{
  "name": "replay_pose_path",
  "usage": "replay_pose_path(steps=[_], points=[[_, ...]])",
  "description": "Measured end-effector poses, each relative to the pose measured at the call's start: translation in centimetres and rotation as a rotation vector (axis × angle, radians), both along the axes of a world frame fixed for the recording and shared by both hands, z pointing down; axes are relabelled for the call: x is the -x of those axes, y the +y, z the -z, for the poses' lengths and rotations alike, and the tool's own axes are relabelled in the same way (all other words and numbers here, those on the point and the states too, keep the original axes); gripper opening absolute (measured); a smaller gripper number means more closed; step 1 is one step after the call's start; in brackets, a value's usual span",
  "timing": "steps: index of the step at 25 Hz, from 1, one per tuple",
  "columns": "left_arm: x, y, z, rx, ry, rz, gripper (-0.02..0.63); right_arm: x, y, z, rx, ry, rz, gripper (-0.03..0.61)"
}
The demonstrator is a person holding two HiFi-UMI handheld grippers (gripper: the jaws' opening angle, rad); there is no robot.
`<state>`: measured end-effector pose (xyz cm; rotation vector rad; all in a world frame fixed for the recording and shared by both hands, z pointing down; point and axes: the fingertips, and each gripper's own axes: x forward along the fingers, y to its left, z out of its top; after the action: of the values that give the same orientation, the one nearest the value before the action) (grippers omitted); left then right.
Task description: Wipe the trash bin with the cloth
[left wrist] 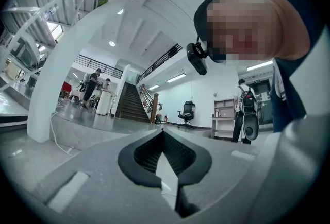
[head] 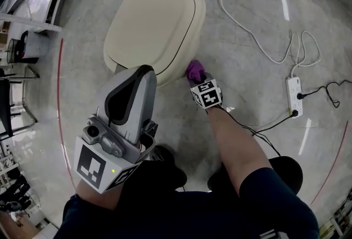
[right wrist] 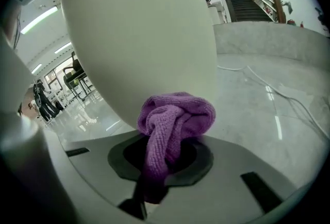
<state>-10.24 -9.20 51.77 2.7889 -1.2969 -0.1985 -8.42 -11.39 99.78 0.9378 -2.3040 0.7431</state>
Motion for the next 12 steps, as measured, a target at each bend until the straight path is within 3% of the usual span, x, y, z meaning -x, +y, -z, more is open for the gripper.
replay_pose_path(steps=[6, 12], points=[[0.1, 0.5, 0.2, -0.007, 0.002, -0.007, -0.002, -0.1, 0.6, -0.5, 0.031, 0.012, -0.019, 0.069], [0.7, 0.4, 2.2, -0.053, 0.032, -0.009, -0.002, 0.5, 1.8, 4.5, -0.005, -0.055, -0.026, 0.069]])
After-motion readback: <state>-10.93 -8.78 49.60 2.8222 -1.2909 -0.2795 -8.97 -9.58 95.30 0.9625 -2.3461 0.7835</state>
